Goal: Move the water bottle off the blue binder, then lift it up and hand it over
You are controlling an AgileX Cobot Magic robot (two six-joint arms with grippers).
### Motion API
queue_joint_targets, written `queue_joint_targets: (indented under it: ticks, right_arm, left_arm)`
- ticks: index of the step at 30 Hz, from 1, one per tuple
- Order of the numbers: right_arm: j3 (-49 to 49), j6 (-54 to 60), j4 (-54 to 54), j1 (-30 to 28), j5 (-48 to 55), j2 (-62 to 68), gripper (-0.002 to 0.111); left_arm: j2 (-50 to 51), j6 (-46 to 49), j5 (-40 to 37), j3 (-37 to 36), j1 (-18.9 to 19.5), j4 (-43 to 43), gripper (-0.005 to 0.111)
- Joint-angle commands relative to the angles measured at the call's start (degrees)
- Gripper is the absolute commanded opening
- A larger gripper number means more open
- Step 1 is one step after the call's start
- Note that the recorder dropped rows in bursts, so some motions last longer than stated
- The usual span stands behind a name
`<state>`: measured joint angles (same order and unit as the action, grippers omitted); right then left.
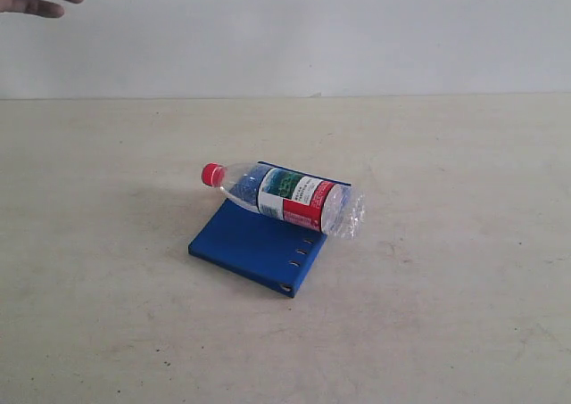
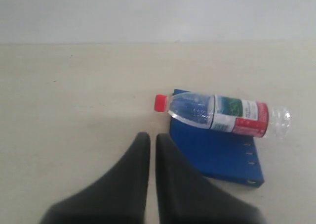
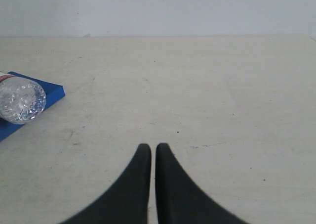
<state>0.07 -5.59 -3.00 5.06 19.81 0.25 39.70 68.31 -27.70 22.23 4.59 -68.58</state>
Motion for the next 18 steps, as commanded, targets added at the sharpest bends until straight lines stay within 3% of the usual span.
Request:
queue_joint_targets:
  ticks: [1,5,9,12,18]
  right_arm:
    - [-0.07,0.04,-0.12,0.11,-0.65,-0.25,0.001]
    - [-0.07,0.04,-0.12,0.11,-0.65,-0.25,0.001]
    - [-0.07,0.04,-0.12,0.11,-0.65,-0.25,0.001]
    - [-0.07,0.04,-0.12,0.11,-0.65,-0.25,0.001]
    - [-0.07,0.04,-0.12,0.11,-0.65,-0.25,0.001]
  left_arm:
    - [8.23,14.23,-0.72,3.38,-0.13,-3.62,0.006]
    - [16.27,30.81,-5.06,6.32,-0.13,-16.03,0.021]
    - [23.99,51.64,-15.18,8.63,-0.13,-20.81,0.044]
    - [29.27,53.94,-17.58,10.26,-0.34,-20.43,0.052]
    - [42.2,53.86,-8.05,17.99,-10.01,-15.69,0.053]
